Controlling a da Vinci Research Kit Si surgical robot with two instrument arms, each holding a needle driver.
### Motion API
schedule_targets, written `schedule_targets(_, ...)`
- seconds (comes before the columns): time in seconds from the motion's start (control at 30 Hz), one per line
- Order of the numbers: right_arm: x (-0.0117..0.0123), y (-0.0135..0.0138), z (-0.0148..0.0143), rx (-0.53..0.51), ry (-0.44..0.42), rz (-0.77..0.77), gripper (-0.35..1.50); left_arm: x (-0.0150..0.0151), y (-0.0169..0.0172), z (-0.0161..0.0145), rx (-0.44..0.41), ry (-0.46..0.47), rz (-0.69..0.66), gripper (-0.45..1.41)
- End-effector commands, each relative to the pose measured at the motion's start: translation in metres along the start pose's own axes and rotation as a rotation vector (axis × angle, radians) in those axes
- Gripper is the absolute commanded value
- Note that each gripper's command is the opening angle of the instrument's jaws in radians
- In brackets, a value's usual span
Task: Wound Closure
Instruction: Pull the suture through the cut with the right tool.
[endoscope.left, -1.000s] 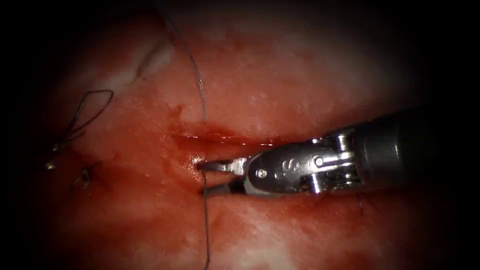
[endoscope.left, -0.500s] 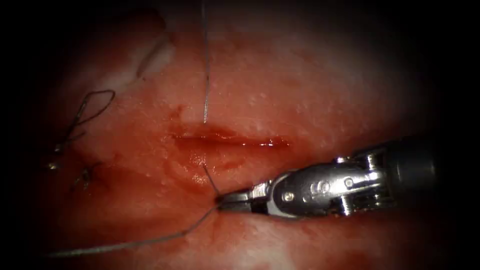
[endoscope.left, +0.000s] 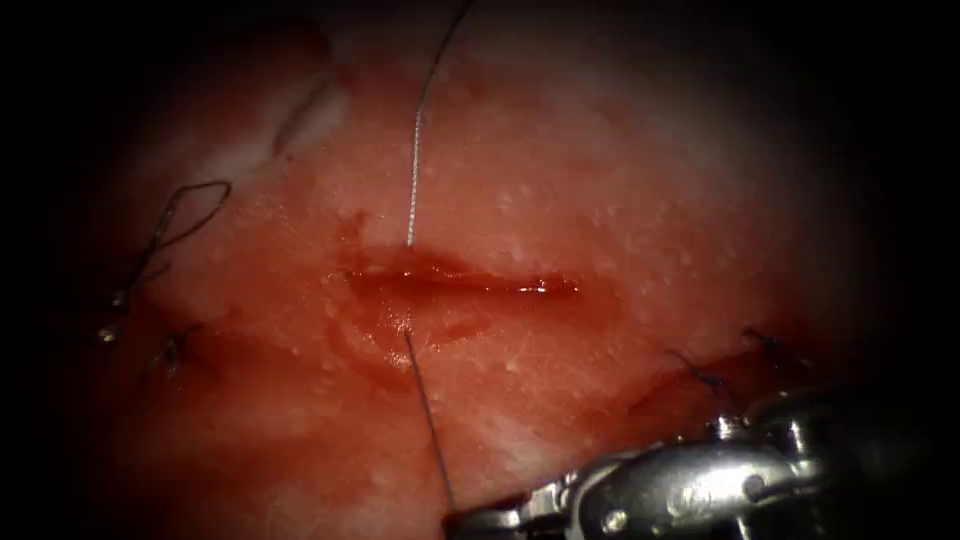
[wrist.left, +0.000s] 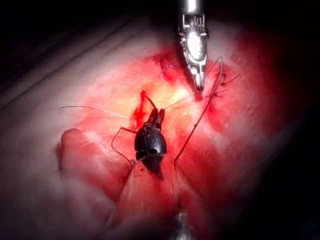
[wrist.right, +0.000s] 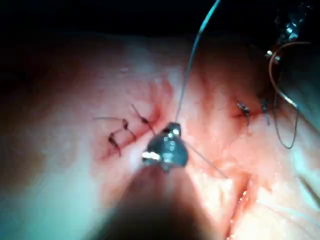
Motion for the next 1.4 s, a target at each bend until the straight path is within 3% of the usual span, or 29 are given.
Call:
schedule_targets(0.03,0.0001,-0.0008,0.0005,0.006,0.004,0.002,-0.35,-0.0005,-0.0002,0.0007,-0.001,0.001,0.001,-0.45)
schedule_targets(0.2,0.0002,-0.0020,0.0003,0.070,0.015,0.037,-0.35,-0.0005,-0.0002,0.0007,-0.006,-0.001,0.002,-0.45)
schedule_targets(0.33,0.0016,-0.0044,0.0005,0.147,0.052,0.066,-0.35,-0.0007,-0.0003,0.0008,-0.007,-0.002,-0.002,-0.45)
schedule_targets(0.43,0.0021,-0.0045,0.0004,0.171,0.084,0.057,-0.35,-0.0007,-0.0003,0.0008,-0.007,-0.002,-0.008,-0.45)
schedule_targets(0.47,0.0022,-0.0043,0.0003,0.167,0.086,0.055,-0.25,-0.0007,-0.0003,0.0008,-0.007,-0.002,-0.008,-0.45)
schedule_targets(0.57,0.0019,-0.0023,-0.0011,0.041,0.045,0.067,1.05,-0.0007,-0.0002,0.0007,-0.009,-0.004,-0.007,-0.45)
schedule_targets(0.67,0.0005,0.0005,-0.0031,-0.069,0.002,0.025,1.26,-0.0008,-0.0002,0.0008,-0.009,-0.004,-0.007,-0.45)
schedule_targets(0.77,-0.0013,0.0032,-0.0037,-0.137,-0.050,0.004,1.30,-0.0009,-0.0002,0.0009,-0.009,-0.005,-0.006,-0.45)
schedule_targets(0.93,-0.0036,0.0058,-0.0021,-0.195,-0.086,0.018,1.30,-0.0010,-0.0003,0.0010,-0.009,-0.008,-0.004,-0.45)
schedule_targets(1.13,-0.0060,0.0088,0.0018,-0.218,-0.076,0.005,1.25,-0.0011,-0.0003,0.0010,-0.014,-0.008,-0.003,-0.45)
schedule_targets(1.3,-0.0072,0.0098,0.0045,-0.209,-0.071,-0.002,1.20,-0.0011,-0.0003,0.0010,-0.014,-0.007,-0.003,-0.45)
schedule_targets(1.37,-0.0078,0.0101,0.0058,-0.181,-0.058,-0.010,0.91,-0.0011,-0.0003,0.0010,-0.014,-0.008,-0.008,-0.45)
schedule_targets(1.4,-0.0080,0.0101,0.0061,-0.175,-0.055,-0.012,0.68,-0.0011,-0.0003,0.0010,-0.014,-0.008,-0.008,-0.45)
